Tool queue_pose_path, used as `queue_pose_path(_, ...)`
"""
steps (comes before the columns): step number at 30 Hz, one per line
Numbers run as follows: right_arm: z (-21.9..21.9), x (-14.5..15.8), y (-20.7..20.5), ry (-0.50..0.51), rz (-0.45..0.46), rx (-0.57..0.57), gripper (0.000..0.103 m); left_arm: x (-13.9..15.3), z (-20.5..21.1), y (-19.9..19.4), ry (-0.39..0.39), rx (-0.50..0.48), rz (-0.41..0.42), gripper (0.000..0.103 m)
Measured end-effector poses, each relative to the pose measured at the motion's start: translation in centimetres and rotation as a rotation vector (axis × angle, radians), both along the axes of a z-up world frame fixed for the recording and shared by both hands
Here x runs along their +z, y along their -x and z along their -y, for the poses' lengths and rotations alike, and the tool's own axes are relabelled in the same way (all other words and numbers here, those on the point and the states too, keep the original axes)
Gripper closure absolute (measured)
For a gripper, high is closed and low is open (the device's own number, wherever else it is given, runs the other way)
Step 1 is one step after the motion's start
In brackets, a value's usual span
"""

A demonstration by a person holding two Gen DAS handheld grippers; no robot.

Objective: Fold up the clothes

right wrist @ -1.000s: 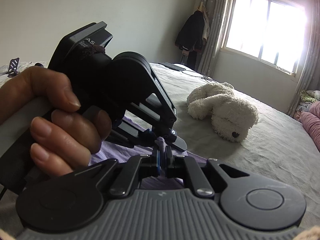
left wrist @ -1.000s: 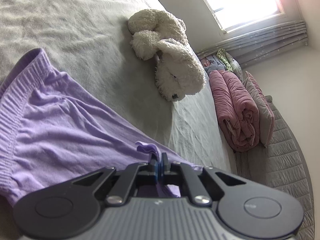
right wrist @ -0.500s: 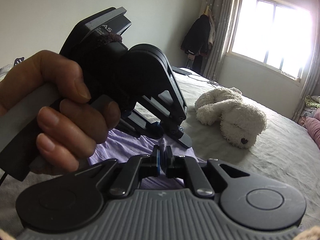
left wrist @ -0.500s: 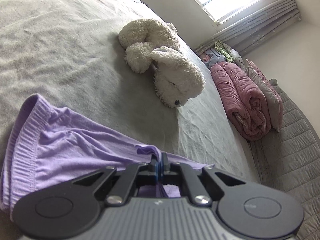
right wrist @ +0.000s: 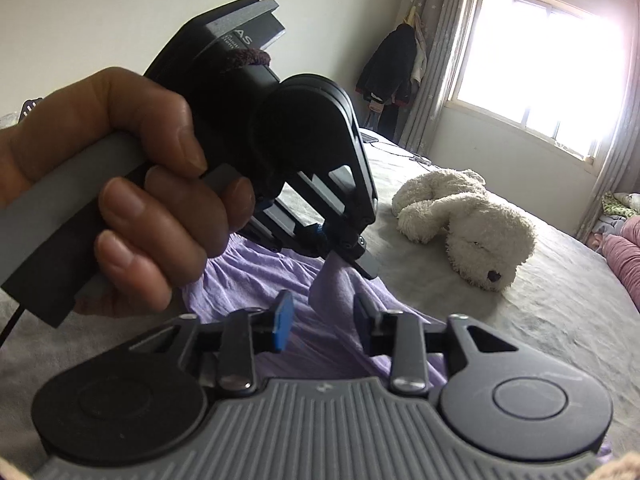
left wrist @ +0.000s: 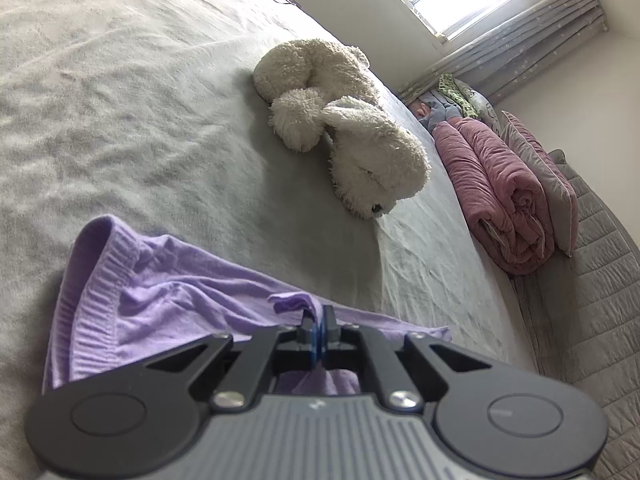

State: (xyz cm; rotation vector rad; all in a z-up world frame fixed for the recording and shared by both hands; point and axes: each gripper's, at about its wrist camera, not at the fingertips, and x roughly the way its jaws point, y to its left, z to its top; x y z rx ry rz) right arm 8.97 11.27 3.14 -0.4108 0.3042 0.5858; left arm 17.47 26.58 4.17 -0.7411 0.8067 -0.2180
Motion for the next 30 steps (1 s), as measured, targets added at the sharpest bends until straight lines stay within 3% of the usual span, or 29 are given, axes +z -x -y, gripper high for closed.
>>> queue_pose_path(7,-1.6,-1.2,0.2,0.203,0.120,-0.102,0.054,0.2,-0.3,0.1,0.079,0.005,-0.012,0.102)
queue_pose_path(10,-2.8,-2.4,-0.1,0.355,0.168,-0.119,0.054,0.1,-0.5,0.0,0.100,0.007,-0.026,0.102)
queue_pose_path(14,-3.1,-3.5,-0.8,0.451,0.140,-0.108,0.054,0.3,-1.0,0.1,0.144,0.011,-0.030,0.102)
queue_pose_path(22,-1.4,-3.7,-2.1,0.490,0.179,-0.205,0.054,0.3,-0.9,0.1,0.140,0.008,-0.034,0.102)
queue_pose_path(30,-1.4,-2.6,-0.8,0.415,0.292,-0.113,0.054,-0.1,-0.9,-0.1,0.123,0.011,-0.043,0.101)
